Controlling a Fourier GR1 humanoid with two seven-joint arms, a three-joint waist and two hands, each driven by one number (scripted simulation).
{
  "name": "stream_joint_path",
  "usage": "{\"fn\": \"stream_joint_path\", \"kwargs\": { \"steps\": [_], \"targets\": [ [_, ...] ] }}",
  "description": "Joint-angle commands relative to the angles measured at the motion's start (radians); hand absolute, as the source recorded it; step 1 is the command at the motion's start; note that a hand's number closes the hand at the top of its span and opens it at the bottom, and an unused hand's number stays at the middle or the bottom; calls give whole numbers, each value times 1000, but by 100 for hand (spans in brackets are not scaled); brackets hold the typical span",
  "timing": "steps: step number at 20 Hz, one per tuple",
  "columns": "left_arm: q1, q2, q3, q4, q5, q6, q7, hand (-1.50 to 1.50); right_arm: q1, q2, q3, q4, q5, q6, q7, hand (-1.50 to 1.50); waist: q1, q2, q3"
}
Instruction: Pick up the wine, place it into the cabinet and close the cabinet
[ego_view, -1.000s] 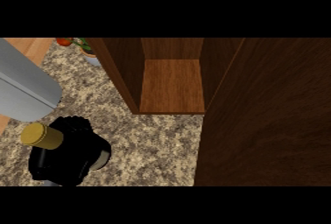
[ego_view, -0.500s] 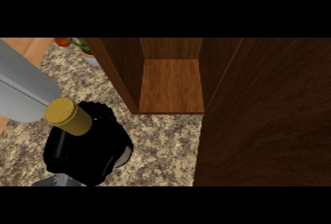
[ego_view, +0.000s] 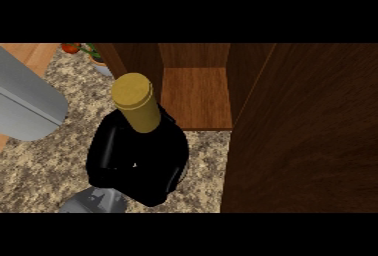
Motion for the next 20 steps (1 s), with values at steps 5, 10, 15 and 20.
{"fn": "stream_joint_path", "kwargs": {
  "steps": [5, 10, 15, 20],
  "targets": [
    [-175, -8, -102, 83, -40, 202, 29, 150, 37, -4, -17, -105, -108, 14, 32, -150, -1, 1, 0],
    [-237, -8, -164, 153, -32, 334, 24, 150, 21, -26, -68, -118, -139, 10, 71, -150, -3, 0, 0],
    [-288, -8, -110, 255, -15, 304, -28, 150, -22, -11, -37, -75, -108, -1, 64, -150, 1, 1, 0],
    [-393, -8, -93, 331, 0, 352, -19, 150, -24, -6, -21, -78, -87, 7, 54, -150, -2, 2, -1]
  ]
}}
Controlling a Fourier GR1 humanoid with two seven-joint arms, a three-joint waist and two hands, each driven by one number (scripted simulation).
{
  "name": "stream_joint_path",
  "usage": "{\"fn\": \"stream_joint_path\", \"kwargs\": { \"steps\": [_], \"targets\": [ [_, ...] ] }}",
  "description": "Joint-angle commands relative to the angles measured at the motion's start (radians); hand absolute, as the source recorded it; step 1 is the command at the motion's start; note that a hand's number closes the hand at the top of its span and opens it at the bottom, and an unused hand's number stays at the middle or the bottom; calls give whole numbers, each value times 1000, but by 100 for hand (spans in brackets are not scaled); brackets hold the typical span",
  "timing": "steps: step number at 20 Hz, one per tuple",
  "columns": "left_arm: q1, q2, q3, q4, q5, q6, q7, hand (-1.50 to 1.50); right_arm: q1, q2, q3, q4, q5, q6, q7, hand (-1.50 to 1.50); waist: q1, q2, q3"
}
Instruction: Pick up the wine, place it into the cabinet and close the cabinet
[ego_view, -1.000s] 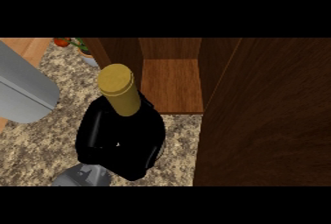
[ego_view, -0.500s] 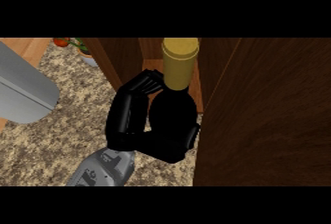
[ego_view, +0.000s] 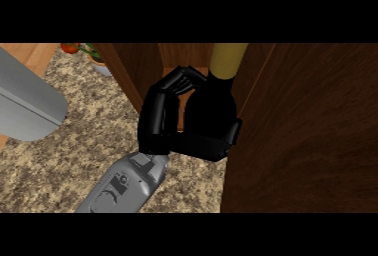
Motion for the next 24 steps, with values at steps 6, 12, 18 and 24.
{"fn": "stream_joint_path", "kwargs": {
  "steps": [6, 12, 18, 24],
  "targets": [
    [26, 0, -28, 74, 113, 62, -140, 150, 33, 9, 51, -133, -35, -15, 71, -150, -1, 0, -1],
    [16, 0, -96, 200, 225, 129, -315, 150, 12, -10, -22, -84, -92, 4, 41, -150, -8, 2, -1],
    [60, 0, -83, 271, 154, 86, -325, 150, 40, 24, 53, -136, -11, -24, 53, -150, -1, 0, -1],
    [-36, 0, -12, 440, 192, 46, -415, 150, 44, 7, 11, -123, -65, -11, 47, -150, -6, 2, -1]
  ]
}}
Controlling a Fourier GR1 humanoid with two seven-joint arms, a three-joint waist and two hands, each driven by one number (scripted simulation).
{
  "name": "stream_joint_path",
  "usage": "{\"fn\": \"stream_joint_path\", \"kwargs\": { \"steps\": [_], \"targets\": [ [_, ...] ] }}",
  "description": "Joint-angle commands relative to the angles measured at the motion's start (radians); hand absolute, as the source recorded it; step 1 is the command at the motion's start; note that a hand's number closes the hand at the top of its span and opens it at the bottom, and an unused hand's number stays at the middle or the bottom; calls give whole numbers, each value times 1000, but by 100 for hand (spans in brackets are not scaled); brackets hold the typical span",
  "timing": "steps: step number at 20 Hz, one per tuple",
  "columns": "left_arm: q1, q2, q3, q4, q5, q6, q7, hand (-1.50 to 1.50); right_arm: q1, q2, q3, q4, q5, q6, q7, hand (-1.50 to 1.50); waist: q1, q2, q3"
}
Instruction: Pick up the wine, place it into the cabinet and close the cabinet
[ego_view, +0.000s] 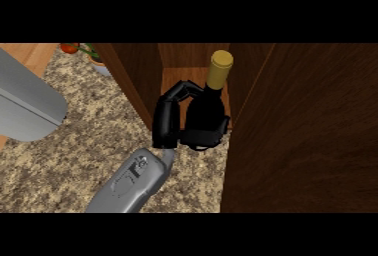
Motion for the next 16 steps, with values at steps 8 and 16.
{"fn": "stream_joint_path", "kwargs": {
  "steps": [8, 16],
  "targets": [
    [-35, 0, 106, 120, 15, -39, -97, 150, 23, -3, -16, -97, -74, 2, 25, -150, 4, -1, 0],
    [-110, 19, 204, 275, 57, -143, -137, 150, 40, -11, -26, -145, -103, -5, 61, -150, -4, 0, 0]
  ]
}}
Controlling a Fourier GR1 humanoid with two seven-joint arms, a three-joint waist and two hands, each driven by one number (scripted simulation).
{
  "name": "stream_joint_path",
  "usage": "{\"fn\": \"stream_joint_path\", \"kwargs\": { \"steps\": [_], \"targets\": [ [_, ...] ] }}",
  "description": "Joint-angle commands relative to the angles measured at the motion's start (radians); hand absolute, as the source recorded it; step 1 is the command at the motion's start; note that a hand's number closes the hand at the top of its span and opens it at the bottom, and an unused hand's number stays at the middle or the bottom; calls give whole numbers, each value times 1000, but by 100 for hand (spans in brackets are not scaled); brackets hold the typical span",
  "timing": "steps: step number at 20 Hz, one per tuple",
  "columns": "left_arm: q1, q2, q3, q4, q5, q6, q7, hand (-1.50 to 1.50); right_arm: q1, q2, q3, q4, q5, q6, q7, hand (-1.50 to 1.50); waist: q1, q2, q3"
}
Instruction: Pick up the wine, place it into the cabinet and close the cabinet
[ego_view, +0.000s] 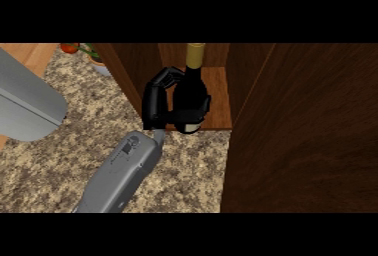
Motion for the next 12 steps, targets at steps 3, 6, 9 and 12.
{"fn": "stream_joint_path", "kwargs": {
  "steps": [3, 6, 9, 12],
  "targets": [
    [-113, -10, 76, 182, 45, -63, -55, 150, 36, -6, -25, -131, -113, -4, 71, -150, -12, 2, 0],
    [-117, -10, 127, 264, 59, -147, -102, 150, -16, -12, -50, -37, -99, 2, 20, -150, -5, 4, 0],
    [-142, -7, 116, 259, 44, -101, -47, 150, 21, -31, -92, -74, -172, 34, 20, -150, -4, 1, 1],
    [-234, -10, 147, 376, 61, -107, -84, 150, 92, 22, -1, -49, -80, 40, -51, -150, -12, 4, 0]
  ]
}}
